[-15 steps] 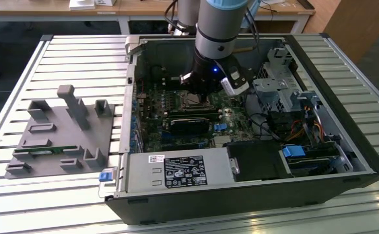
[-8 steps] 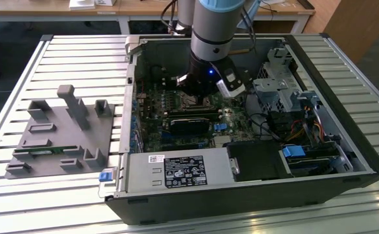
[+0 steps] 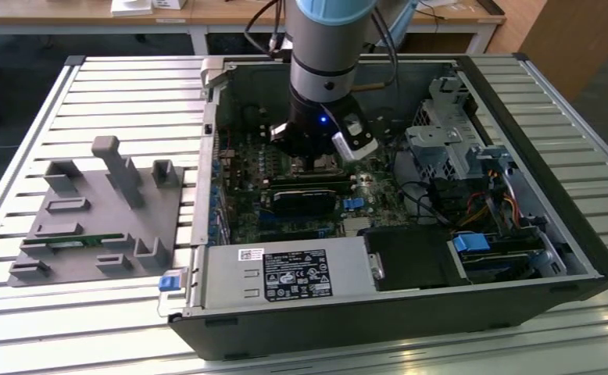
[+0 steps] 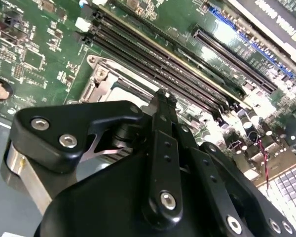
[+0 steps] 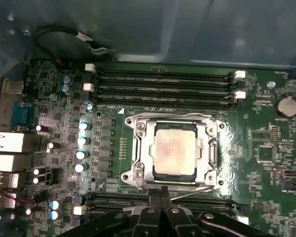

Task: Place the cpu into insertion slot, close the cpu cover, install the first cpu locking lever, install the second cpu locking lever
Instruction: 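Install the second cpu locking lever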

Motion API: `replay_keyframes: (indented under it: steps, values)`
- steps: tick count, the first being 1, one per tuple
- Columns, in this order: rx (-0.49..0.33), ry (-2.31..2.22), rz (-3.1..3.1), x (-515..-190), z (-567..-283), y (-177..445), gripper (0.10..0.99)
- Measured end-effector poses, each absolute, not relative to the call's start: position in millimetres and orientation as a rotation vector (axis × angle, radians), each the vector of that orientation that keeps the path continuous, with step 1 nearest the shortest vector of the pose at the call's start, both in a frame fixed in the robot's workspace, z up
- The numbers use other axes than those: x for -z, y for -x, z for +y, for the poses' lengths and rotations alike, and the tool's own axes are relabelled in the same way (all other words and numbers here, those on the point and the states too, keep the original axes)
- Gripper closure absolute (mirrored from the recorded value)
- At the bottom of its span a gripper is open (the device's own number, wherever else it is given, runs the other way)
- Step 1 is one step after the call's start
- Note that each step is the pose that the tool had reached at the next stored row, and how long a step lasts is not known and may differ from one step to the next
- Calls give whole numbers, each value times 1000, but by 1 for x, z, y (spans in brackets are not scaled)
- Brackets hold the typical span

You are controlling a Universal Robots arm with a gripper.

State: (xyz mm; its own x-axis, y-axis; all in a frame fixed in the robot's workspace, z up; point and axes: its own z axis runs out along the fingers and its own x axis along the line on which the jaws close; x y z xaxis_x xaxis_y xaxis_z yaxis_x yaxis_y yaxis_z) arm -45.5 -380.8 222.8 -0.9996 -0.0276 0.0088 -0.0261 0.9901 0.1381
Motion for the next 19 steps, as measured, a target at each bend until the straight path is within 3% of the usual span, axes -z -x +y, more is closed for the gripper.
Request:
replay_keyframes:
  steps: [11,19]
  values:
    - [297,-36,-3116,-220,-392,52,973]
    - [305,-35,-3116,-214,-393,56,973]
